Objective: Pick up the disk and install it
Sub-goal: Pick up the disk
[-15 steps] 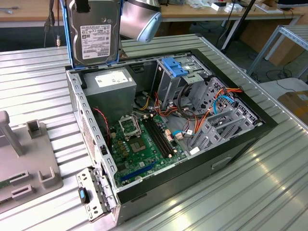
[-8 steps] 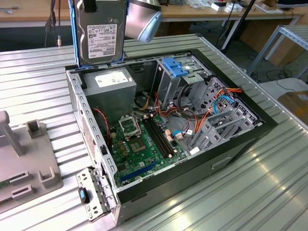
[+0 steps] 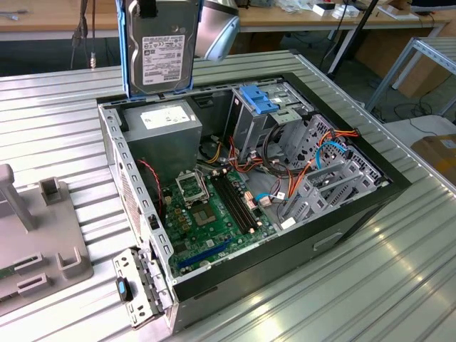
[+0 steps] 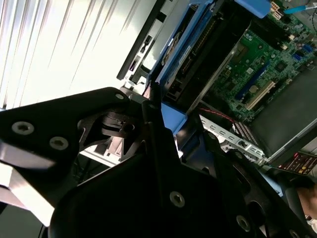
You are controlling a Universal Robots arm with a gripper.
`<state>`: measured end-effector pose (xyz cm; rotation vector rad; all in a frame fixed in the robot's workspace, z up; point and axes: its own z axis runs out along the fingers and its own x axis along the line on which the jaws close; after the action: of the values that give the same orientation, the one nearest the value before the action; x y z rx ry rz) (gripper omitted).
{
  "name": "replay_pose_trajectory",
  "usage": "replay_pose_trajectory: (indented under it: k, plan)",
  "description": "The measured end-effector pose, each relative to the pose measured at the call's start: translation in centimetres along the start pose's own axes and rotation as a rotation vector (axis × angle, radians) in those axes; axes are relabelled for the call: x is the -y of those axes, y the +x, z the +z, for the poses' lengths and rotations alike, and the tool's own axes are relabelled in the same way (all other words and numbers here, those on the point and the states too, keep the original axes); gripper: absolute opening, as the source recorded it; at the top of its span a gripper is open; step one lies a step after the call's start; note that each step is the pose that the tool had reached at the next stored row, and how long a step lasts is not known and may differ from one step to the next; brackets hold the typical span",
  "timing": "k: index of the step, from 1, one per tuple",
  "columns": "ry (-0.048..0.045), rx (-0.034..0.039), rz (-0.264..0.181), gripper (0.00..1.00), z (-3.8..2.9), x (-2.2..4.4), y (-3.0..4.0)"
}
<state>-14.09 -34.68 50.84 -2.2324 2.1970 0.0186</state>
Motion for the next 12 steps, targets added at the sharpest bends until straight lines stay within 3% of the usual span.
replay_pose_trajectory:
  k: [7,12]
  plan:
    - [0.0,0.0,0.0,0.37,-0.01,1.43,0.03]
    - [0.0,0.0,0.0,0.37,0.0,1.61,0.03]
